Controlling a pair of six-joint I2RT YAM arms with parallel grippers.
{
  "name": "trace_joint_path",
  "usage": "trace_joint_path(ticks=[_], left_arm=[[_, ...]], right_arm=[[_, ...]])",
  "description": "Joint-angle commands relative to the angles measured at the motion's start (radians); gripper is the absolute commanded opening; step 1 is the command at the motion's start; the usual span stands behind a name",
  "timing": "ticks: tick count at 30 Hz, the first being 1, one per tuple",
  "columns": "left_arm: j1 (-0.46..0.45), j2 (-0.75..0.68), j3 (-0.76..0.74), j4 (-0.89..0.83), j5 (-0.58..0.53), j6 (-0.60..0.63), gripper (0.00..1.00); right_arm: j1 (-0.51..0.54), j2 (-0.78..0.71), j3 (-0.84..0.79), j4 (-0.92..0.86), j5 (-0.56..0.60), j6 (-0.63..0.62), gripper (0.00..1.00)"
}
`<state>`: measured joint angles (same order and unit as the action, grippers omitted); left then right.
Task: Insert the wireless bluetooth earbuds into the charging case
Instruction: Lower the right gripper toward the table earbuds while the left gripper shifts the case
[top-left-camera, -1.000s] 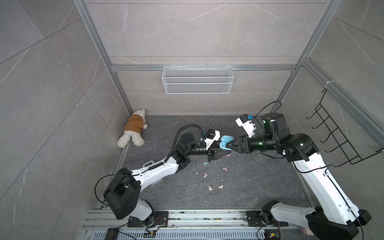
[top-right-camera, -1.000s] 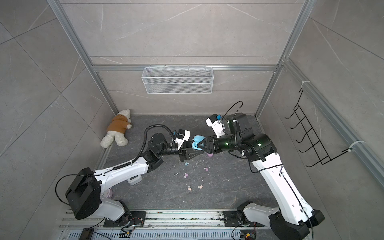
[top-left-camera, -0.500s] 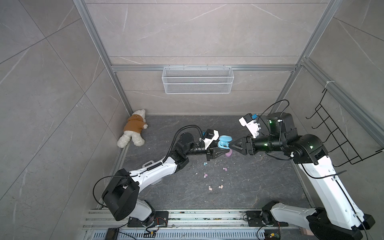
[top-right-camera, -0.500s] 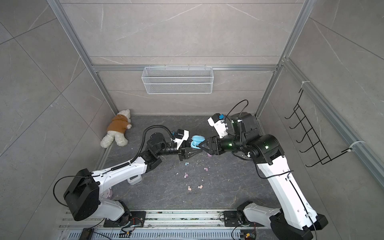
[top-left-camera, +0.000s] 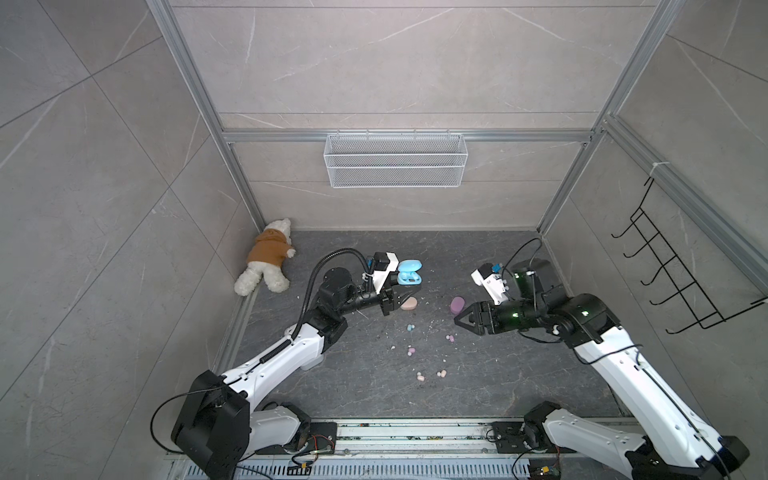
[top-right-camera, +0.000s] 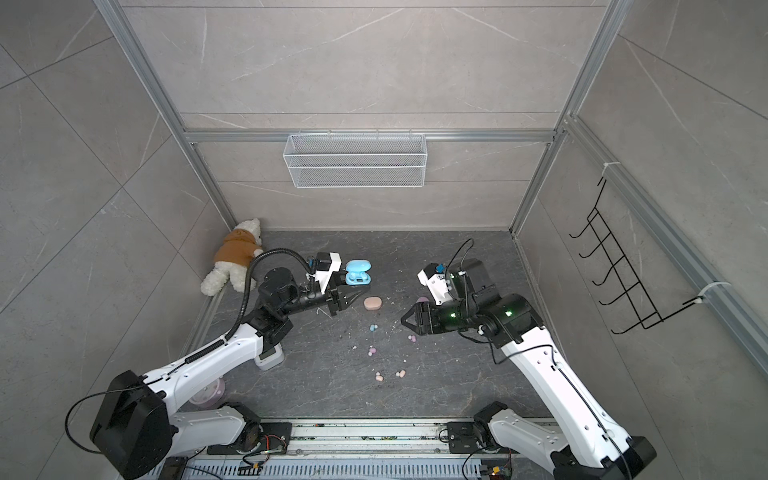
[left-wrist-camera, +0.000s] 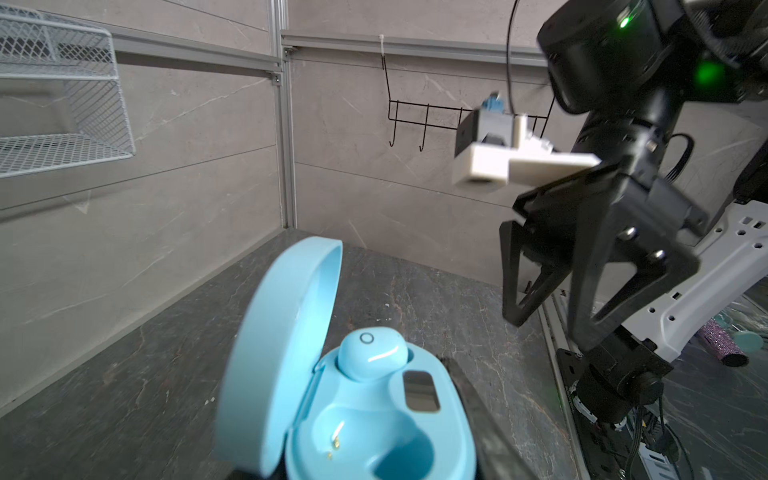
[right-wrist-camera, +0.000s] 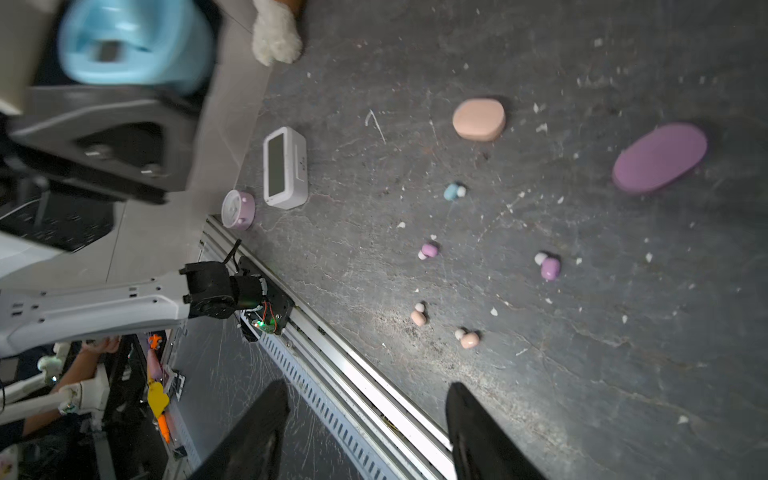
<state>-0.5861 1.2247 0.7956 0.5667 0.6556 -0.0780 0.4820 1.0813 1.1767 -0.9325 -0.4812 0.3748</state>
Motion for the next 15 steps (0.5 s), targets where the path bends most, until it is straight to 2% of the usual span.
trace_joint_path(ticks=[1,6,8,12,15], left_arm=[[0.019,-0.074,-0.014,-0.031,-0.038,0.041,0.14],[0.05,-0.142,-0.03,-0.107,-0.078,0.07,0.14],[0.067,-0.16,-0.033,-0.123,-0.085,0.07,0.14],[0.08,-0.187,-0.04,-0.137,-0.104,0.078,0.14],[0.082,-0.2,-0.046,-0.151,-0.117,0.084,0.14]], right_arm=[[0.036,0.061,-0.143,0.204,0.061,0.124,0.63],[0.167,0.245,-0.136,0.287,0.257,0.194,0.64],[0.2,0.314,-0.105,0.288,0.328,0.267,0.64],[0.233,0.431,-0.076,0.309,0.376,0.422,0.63],[0.256,0.517,-0.045,0.347,0.395,0.475,0.63]])
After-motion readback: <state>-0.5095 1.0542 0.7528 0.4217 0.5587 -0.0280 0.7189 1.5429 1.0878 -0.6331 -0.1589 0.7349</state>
